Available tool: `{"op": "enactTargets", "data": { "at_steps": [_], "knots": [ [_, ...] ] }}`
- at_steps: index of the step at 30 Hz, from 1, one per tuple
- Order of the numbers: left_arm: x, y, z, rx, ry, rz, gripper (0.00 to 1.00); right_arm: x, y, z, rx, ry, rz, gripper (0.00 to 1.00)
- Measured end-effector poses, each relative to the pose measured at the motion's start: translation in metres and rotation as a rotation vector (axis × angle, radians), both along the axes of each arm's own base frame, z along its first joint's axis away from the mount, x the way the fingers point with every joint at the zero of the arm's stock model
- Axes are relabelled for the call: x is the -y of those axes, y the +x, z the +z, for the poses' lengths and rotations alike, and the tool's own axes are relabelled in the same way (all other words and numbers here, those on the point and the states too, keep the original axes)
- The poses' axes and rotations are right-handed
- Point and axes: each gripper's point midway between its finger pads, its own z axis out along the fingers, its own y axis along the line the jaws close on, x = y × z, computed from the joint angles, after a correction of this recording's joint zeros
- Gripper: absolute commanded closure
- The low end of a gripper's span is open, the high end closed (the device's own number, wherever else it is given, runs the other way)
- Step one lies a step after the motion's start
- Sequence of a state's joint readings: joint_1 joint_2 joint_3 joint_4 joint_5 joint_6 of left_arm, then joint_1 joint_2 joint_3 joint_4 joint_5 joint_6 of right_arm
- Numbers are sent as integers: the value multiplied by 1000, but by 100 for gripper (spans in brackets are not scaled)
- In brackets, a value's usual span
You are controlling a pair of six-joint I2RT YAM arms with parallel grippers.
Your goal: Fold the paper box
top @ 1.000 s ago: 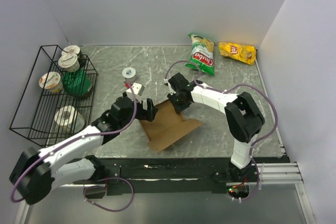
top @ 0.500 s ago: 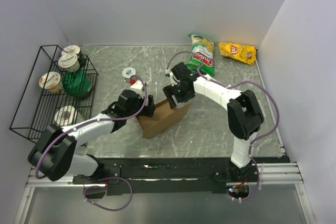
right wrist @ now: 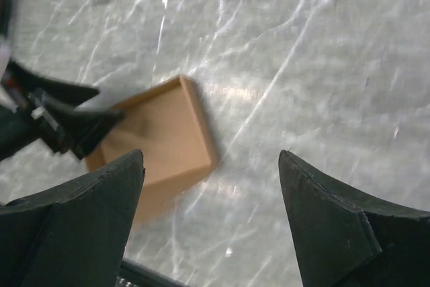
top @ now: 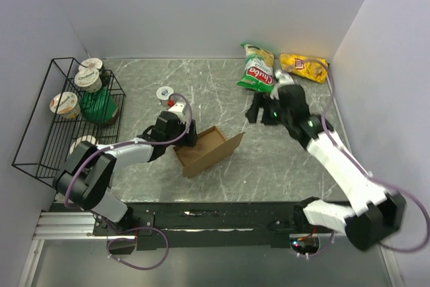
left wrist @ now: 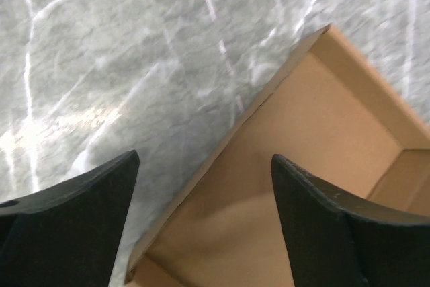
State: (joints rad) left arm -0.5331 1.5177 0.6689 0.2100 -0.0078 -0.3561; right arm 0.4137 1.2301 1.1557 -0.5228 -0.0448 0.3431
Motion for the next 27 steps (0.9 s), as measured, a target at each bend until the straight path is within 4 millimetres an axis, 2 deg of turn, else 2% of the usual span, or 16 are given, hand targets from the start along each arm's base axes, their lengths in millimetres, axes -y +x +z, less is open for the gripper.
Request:
{"op": "enactTargets", "data": {
  "at_steps": [1,3,4,7,11,13,15,17,19,24,27],
  "knots": [
    [2,1,2,4,-13,-1,18,4,-12,0,11,24,-15,16],
    [5,1,4,11,-35,-7,19,13,-37,-14,4,68,-44,19],
    [7,1,5,10,-46,-7,20,16,-49,-23,-6,90,-53,22],
    [7,-3,0,-2,-59,-10,22,18,-78,-63,-73,146,-67,24],
    [2,-15,-14,-40,-62,-1,23,-1,-116,-124,-225,194,-10,22],
    [-1,-21,-18,-48,-68,5,24,-15,-128,-141,-287,198,27,20],
    [-2,-28,-17,-52,-90,9,23,-33,-131,-150,-324,208,72,17],
    [-4,-39,-16,-59,-119,14,20,-43,-123,-155,-343,205,81,16],
    [-5,-54,-12,-63,-150,17,19,-52,-104,-156,-346,211,69,16],
    [20,-100,11,-35,-287,-45,17,-76,-36,-139,-270,263,95,14],
    [36,-131,17,-50,-392,-92,16,-102,13,-115,-201,306,185,14]
  ]
}}
